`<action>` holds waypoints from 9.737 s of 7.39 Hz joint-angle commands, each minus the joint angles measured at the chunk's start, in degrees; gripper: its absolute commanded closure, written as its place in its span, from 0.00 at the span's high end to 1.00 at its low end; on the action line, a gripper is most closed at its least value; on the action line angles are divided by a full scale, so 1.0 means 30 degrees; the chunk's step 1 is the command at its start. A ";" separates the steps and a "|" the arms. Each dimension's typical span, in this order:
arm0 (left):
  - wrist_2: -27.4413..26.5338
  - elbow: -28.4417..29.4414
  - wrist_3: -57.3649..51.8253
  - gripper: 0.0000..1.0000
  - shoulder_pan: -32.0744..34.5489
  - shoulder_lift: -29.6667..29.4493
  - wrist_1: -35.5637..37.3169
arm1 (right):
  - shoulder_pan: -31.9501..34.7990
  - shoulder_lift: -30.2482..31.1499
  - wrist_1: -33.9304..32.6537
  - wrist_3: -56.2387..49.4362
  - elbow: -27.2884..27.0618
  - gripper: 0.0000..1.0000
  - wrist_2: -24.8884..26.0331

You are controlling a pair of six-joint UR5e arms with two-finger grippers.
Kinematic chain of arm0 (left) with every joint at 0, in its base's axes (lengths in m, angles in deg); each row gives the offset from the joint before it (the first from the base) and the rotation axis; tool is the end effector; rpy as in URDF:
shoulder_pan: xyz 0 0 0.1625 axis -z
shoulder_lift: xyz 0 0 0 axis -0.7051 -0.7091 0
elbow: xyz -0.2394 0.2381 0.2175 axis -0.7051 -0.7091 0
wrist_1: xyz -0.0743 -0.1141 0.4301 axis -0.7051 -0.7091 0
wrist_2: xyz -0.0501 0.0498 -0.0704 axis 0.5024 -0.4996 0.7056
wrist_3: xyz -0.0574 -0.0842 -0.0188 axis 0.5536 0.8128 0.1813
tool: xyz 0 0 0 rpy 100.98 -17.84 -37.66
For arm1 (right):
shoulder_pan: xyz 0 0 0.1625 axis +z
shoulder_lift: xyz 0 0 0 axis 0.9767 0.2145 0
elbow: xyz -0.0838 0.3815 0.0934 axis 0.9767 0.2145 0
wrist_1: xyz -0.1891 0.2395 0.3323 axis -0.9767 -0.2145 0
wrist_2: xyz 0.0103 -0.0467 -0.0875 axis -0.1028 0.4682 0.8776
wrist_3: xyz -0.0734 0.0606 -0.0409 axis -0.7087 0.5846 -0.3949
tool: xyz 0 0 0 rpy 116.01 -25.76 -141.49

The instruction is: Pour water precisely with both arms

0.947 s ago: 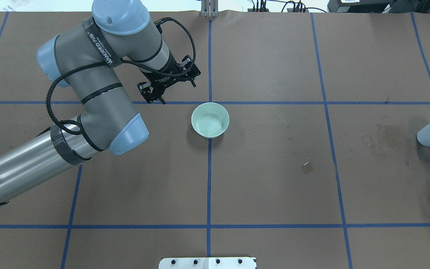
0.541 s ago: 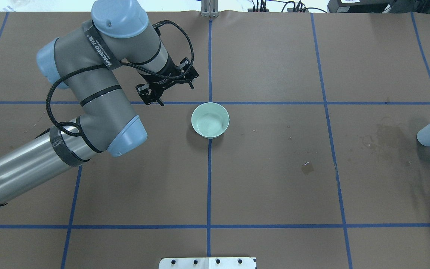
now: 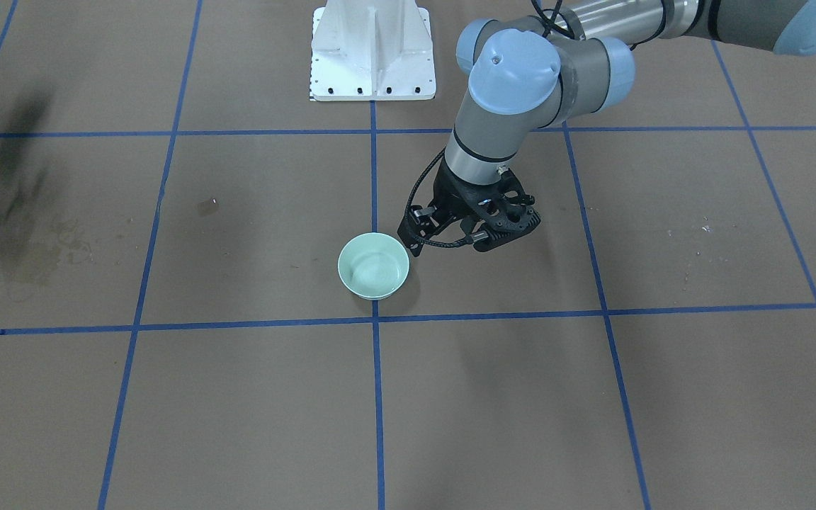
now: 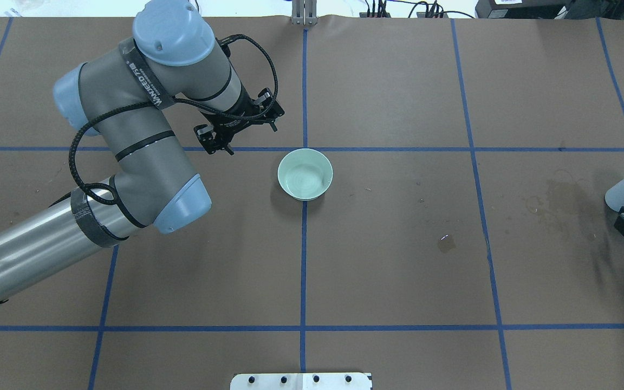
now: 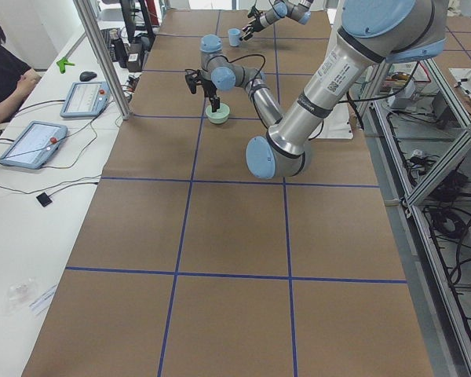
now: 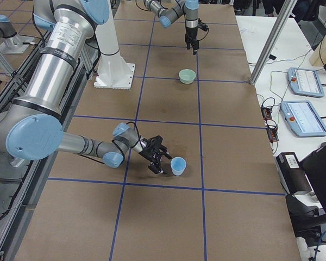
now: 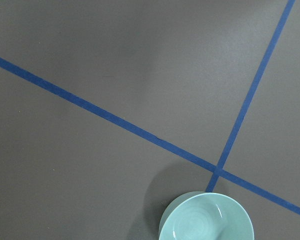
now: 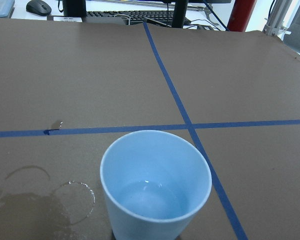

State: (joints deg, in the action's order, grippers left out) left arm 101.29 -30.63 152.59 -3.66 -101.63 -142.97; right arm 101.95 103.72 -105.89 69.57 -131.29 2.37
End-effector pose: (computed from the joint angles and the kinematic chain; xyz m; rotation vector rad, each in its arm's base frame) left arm 0.4812 -0.5375 0.1222 -0.0984 0.9653 -0.4667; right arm -0.2323 -0.3196 0.6860 0.7934 -0.4743 0.4685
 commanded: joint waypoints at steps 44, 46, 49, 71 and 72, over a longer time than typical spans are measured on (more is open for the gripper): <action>0.0232 -0.3708 -1.1493 1.00 0.3675 0.7570 0.0031 | 0.3263 -1.6377 -0.8832 -1.5870 -0.3018 0.00 -1.5728; 0.0232 -0.3563 -1.1522 1.00 0.3704 0.7570 -0.0027 | 0.2497 -1.8101 -1.2698 -1.6930 -0.2993 0.00 -1.5727; 0.0232 -0.3387 -1.2752 1.00 0.4027 0.7570 0.0061 | 0.2203 -2.0683 -1.8008 -1.9038 -0.2497 0.00 -1.5933; 0.0261 -0.2859 -1.3105 1.00 0.4466 0.7424 -0.0203 | 0.2696 -2.5854 -2.3931 -2.2216 0.2784 0.00 -1.7543; 0.0261 -0.2859 -1.3105 1.00 0.4466 0.7453 -0.0203 | 0.3047 -2.4395 -2.2054 -2.1946 0.1415 0.00 -1.7544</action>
State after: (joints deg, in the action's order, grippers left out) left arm 102.07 -39.21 113.28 9.74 -79.32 -143.57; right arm 109.87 26.10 -179.27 2.02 -123.24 -50.25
